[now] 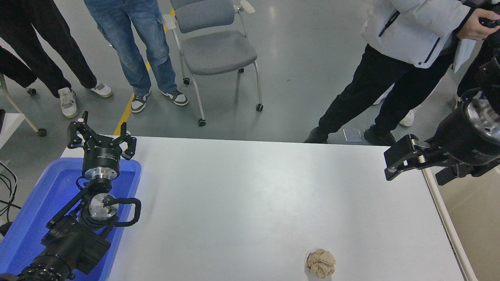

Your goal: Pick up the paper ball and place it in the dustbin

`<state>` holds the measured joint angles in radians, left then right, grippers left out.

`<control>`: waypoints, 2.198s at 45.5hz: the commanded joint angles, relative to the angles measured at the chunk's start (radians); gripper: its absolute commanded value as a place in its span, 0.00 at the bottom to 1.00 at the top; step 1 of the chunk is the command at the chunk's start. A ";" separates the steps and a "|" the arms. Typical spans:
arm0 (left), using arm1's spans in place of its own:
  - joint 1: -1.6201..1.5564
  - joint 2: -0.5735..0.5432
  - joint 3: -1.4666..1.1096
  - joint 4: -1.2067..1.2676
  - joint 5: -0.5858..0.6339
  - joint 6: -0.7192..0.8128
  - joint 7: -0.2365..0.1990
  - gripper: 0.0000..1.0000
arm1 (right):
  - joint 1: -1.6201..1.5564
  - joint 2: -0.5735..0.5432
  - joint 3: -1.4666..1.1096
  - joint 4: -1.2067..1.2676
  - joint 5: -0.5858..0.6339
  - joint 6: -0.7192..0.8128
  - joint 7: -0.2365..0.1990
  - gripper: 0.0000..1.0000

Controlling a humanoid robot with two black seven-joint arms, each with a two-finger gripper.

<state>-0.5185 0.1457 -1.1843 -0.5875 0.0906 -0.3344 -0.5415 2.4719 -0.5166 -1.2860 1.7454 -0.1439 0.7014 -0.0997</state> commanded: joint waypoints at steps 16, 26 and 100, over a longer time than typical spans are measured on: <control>0.000 0.000 0.000 0.000 0.000 0.000 0.000 0.99 | -0.347 0.030 0.145 0.000 0.000 -0.250 0.003 1.00; 0.000 0.000 0.000 0.000 0.000 0.000 0.000 0.99 | -0.513 0.073 0.214 0.000 -0.016 -0.379 0.003 1.00; 0.000 0.002 0.000 0.000 0.000 0.000 0.000 0.99 | -1.102 0.374 0.323 -0.244 -0.134 -0.907 0.034 1.00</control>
<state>-0.5185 0.1471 -1.1842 -0.5875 0.0905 -0.3344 -0.5415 1.4073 -0.1589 -0.9640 1.5425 -0.2666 -0.1985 -0.0717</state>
